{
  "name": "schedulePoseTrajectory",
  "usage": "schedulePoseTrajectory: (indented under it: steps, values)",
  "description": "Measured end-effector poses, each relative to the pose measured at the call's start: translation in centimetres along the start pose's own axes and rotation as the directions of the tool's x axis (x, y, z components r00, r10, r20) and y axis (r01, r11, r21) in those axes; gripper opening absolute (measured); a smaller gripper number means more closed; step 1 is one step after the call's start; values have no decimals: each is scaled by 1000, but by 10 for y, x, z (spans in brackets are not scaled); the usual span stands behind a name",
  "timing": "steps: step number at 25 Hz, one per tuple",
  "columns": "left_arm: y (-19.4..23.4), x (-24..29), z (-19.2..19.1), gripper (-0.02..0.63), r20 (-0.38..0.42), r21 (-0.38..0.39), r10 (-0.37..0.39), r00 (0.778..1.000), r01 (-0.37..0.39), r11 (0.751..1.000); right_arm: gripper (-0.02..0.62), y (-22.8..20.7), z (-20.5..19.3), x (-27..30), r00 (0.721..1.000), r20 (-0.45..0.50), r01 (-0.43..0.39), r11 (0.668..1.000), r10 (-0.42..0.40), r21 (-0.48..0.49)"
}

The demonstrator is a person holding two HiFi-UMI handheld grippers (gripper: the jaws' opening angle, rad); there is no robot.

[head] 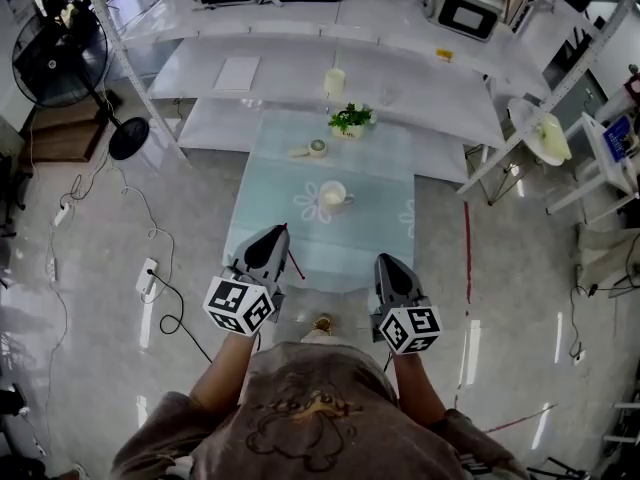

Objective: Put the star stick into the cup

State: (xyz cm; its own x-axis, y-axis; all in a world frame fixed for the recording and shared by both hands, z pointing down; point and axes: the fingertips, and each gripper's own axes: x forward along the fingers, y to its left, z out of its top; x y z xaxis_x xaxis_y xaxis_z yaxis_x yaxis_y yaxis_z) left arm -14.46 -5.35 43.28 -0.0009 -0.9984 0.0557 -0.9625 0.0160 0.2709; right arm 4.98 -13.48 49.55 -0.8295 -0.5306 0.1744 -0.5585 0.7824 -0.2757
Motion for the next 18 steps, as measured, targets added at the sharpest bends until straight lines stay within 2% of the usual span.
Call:
schedulePoseTrajectory:
  steps: [10, 18]
  values:
    - [6, 37, 0, 33, -8, 13, 19, 1000, -19, 1000, 2, -29, 5, 28, 1000, -17, -23, 1000, 23, 16]
    - [12, 71, 4, 33, -16, 16, -21, 1000, 21, 1000, 2, -41, 12, 49, 1000, -13, 1, 1000, -1, 17]
